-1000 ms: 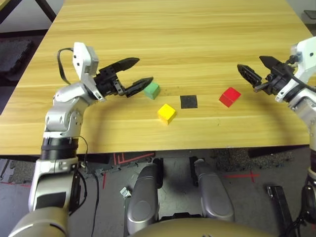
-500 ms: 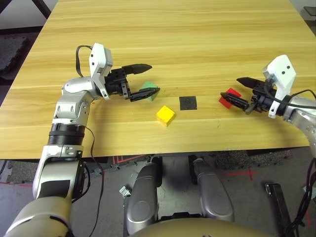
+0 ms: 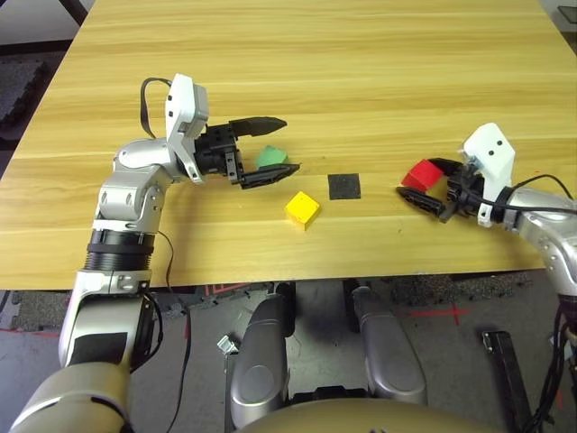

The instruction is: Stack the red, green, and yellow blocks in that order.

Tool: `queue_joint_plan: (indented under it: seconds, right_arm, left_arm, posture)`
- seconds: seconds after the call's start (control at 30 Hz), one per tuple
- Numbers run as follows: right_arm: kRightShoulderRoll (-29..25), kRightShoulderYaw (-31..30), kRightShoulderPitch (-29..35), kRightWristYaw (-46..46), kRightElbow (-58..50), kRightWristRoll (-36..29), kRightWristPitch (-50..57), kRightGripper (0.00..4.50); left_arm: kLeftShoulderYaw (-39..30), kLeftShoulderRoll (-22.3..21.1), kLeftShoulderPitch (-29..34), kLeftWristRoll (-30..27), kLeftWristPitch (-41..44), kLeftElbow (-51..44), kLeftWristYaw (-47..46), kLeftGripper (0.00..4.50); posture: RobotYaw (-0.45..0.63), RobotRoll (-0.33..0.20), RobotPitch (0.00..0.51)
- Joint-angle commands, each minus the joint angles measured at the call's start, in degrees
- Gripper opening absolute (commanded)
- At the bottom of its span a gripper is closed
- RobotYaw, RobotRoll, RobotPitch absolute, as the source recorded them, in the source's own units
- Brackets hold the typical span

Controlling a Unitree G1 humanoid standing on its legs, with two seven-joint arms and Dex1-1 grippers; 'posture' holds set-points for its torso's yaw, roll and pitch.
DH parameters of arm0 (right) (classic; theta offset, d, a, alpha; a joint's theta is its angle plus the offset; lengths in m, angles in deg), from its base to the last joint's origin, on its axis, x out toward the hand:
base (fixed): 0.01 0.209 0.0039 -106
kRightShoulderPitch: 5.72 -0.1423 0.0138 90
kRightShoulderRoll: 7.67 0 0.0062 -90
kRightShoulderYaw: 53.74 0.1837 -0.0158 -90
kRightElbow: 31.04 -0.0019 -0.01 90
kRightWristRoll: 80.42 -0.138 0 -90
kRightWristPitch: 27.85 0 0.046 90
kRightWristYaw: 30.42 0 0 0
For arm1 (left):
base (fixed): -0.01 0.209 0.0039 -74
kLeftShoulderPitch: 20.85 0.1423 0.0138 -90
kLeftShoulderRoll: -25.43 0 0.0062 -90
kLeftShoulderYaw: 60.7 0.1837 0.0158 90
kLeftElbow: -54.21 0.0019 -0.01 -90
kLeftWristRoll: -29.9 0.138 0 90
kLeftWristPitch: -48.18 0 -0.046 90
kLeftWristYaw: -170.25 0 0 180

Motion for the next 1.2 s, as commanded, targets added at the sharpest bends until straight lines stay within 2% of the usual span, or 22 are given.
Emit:
queue_joint_plan:
  seconds: [0.03,0.13,0.3,0.53,0.73,0.87,1.0,1.2]
  right_arm:
    - [0.91,-0.99,0.52,0.39,2.25,1.51,-1.20,4.50]
    - [2.14,-0.99,-0.40,0.13,3.35,2.08,-2.05,3.83]
    - [3.78,-1.26,-2.21,0.10,3.52,2.79,-2.31,2.12]
    - [1.17,-2.60,-4.75,4.20,2.54,4.84,-4.63,2.08]
    - [-3.39,-3.93,-10.74,18.36,2.81,1.10,-6.62,2.08]
    - [-4.71,-7.19,-14.52,26.72,5.31,1.55,-8.65,2.08]
    - [-3.75,-11.29,-18.57,33.15,10.64,3.63,-13.29,2.08]
    - [1.14,-14.56,-24.89,37.49,22.43,7.00,-20.84,2.08]
  left_arm:
    - [-0.46,-0.43,1.02,-0.26,0.62,-1.13,-0.30,4.46]
    - [-0.41,-0.22,1.01,-0.23,0.71,-1.29,-0.68,4.50]
    - [-0.14,0.03,1.20,-0.18,0.75,-1.61,-1.13,4.50]
    - [-0.08,0.49,0.73,0.33,-0.16,-0.42,-1.29,4.50]
    - [-0.11,0.79,0.47,0.62,-1.20,0.64,-1.22,4.50]
    - [0.07,1.00,0.77,0.74,-1.73,0.70,-1.26,4.50]
    - [0.00,0.91,1.12,0.42,-1.26,-0.78,-1.79,4.50]
    - [-0.62,0.40,2.51,0.28,-1.11,-1.84,-2.73,4.50]
  posture:
    - [0.24,0.025,0.324]
    - [0.24,0.028,0.326]
    - [0.25,0.033,0.321]
    - [0.25,0.030,0.295]
    - [0.25,0.025,0.272]
    - [0.26,0.022,0.265]
    - [0.28,0.027,0.259]
    - [0.32,0.037,0.260]
